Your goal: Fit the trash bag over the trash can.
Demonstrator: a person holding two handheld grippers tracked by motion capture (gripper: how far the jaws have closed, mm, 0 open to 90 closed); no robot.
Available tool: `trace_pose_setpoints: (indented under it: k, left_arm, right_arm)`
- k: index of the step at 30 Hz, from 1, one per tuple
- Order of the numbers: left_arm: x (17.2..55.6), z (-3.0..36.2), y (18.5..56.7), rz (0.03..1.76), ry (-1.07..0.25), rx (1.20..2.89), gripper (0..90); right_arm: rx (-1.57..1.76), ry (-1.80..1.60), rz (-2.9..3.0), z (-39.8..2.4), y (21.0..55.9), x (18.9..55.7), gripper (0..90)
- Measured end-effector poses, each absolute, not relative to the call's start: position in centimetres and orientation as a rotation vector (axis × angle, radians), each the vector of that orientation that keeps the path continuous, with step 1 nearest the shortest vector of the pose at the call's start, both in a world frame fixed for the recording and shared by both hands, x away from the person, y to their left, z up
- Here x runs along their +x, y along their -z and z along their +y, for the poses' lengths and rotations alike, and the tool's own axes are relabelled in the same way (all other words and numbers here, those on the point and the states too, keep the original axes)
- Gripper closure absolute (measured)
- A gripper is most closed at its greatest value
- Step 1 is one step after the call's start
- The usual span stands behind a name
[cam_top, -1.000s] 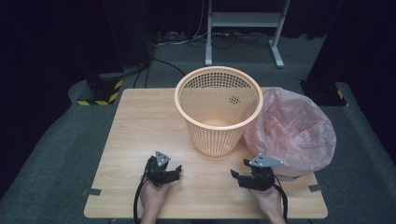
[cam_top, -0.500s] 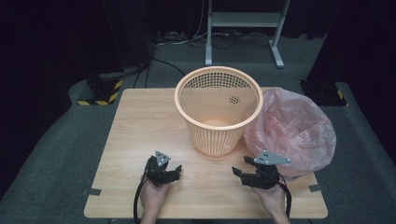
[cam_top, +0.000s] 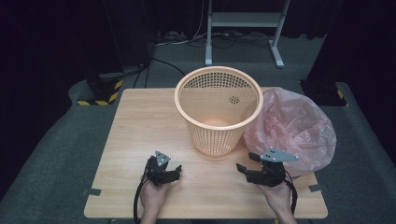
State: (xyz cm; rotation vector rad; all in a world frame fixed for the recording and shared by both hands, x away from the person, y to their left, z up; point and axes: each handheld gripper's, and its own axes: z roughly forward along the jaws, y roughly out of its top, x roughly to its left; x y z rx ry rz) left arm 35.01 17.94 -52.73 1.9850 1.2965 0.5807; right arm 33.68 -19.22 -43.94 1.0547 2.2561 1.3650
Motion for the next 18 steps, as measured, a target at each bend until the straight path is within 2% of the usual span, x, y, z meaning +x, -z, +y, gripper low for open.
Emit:
trace_pose_setpoints:
  k: [18]
  left_arm:
    - [35.0,17.9,52.7,1.297,-0.581,1.985,25.3]
  right_arm:
    - [1.07,-1.381,2.199,-20.9,42.1,34.1,32.4]
